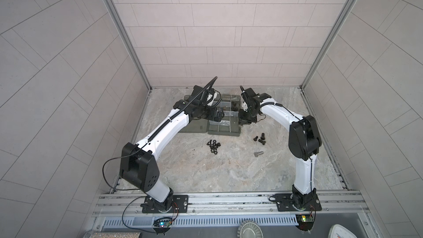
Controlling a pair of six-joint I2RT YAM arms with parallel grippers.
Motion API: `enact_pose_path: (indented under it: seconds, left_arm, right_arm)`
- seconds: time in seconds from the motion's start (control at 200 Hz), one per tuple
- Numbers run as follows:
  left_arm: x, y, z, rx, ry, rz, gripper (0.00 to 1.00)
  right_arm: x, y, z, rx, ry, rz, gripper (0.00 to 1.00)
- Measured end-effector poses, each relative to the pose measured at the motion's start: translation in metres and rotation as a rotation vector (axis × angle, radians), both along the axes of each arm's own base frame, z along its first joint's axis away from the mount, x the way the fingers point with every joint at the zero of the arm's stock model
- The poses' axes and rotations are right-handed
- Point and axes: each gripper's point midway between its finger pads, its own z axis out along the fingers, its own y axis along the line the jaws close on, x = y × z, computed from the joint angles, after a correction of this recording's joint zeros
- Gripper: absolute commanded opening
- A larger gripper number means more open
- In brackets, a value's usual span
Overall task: Sort the screws and nuts into containers
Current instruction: 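Carry the steel bolt into a box compartment and open the right gripper, then return the right gripper to the second steel bolt and close on it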
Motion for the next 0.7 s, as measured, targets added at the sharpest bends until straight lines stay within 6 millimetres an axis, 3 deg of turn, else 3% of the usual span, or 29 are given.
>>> enact_pose_path:
  seconds: [0.11,0.295,0.495,0.645,0.701]
  left_arm:
    - [0.003,0.006,-0.002,-0.001,0.006,0.015,1.00]
    - [0.010,0.019,-0.002,-0.007,0.010,0.046,1.00]
    - [0.013,0.026,-0.001,-0.023,0.016,0.061,1.00]
    - [0.013,0.026,0.000,-0.035,0.023,0.062,1.00]
    - [0.012,0.024,0.000,-0.046,0.029,0.063,1.00]
  right_arm:
    - [0.009,0.010,-0.008,0.013,0.007,0.019,0.06]
    - [0.016,0.015,-0.016,0.011,0.020,0.035,0.25]
    - [0.022,0.021,0.002,0.039,-0.009,0.071,0.32]
    - [0.009,0.012,0.011,0.015,0.003,0.085,0.32]
    - [-0.002,0.003,0.015,-0.004,0.009,0.076,0.36]
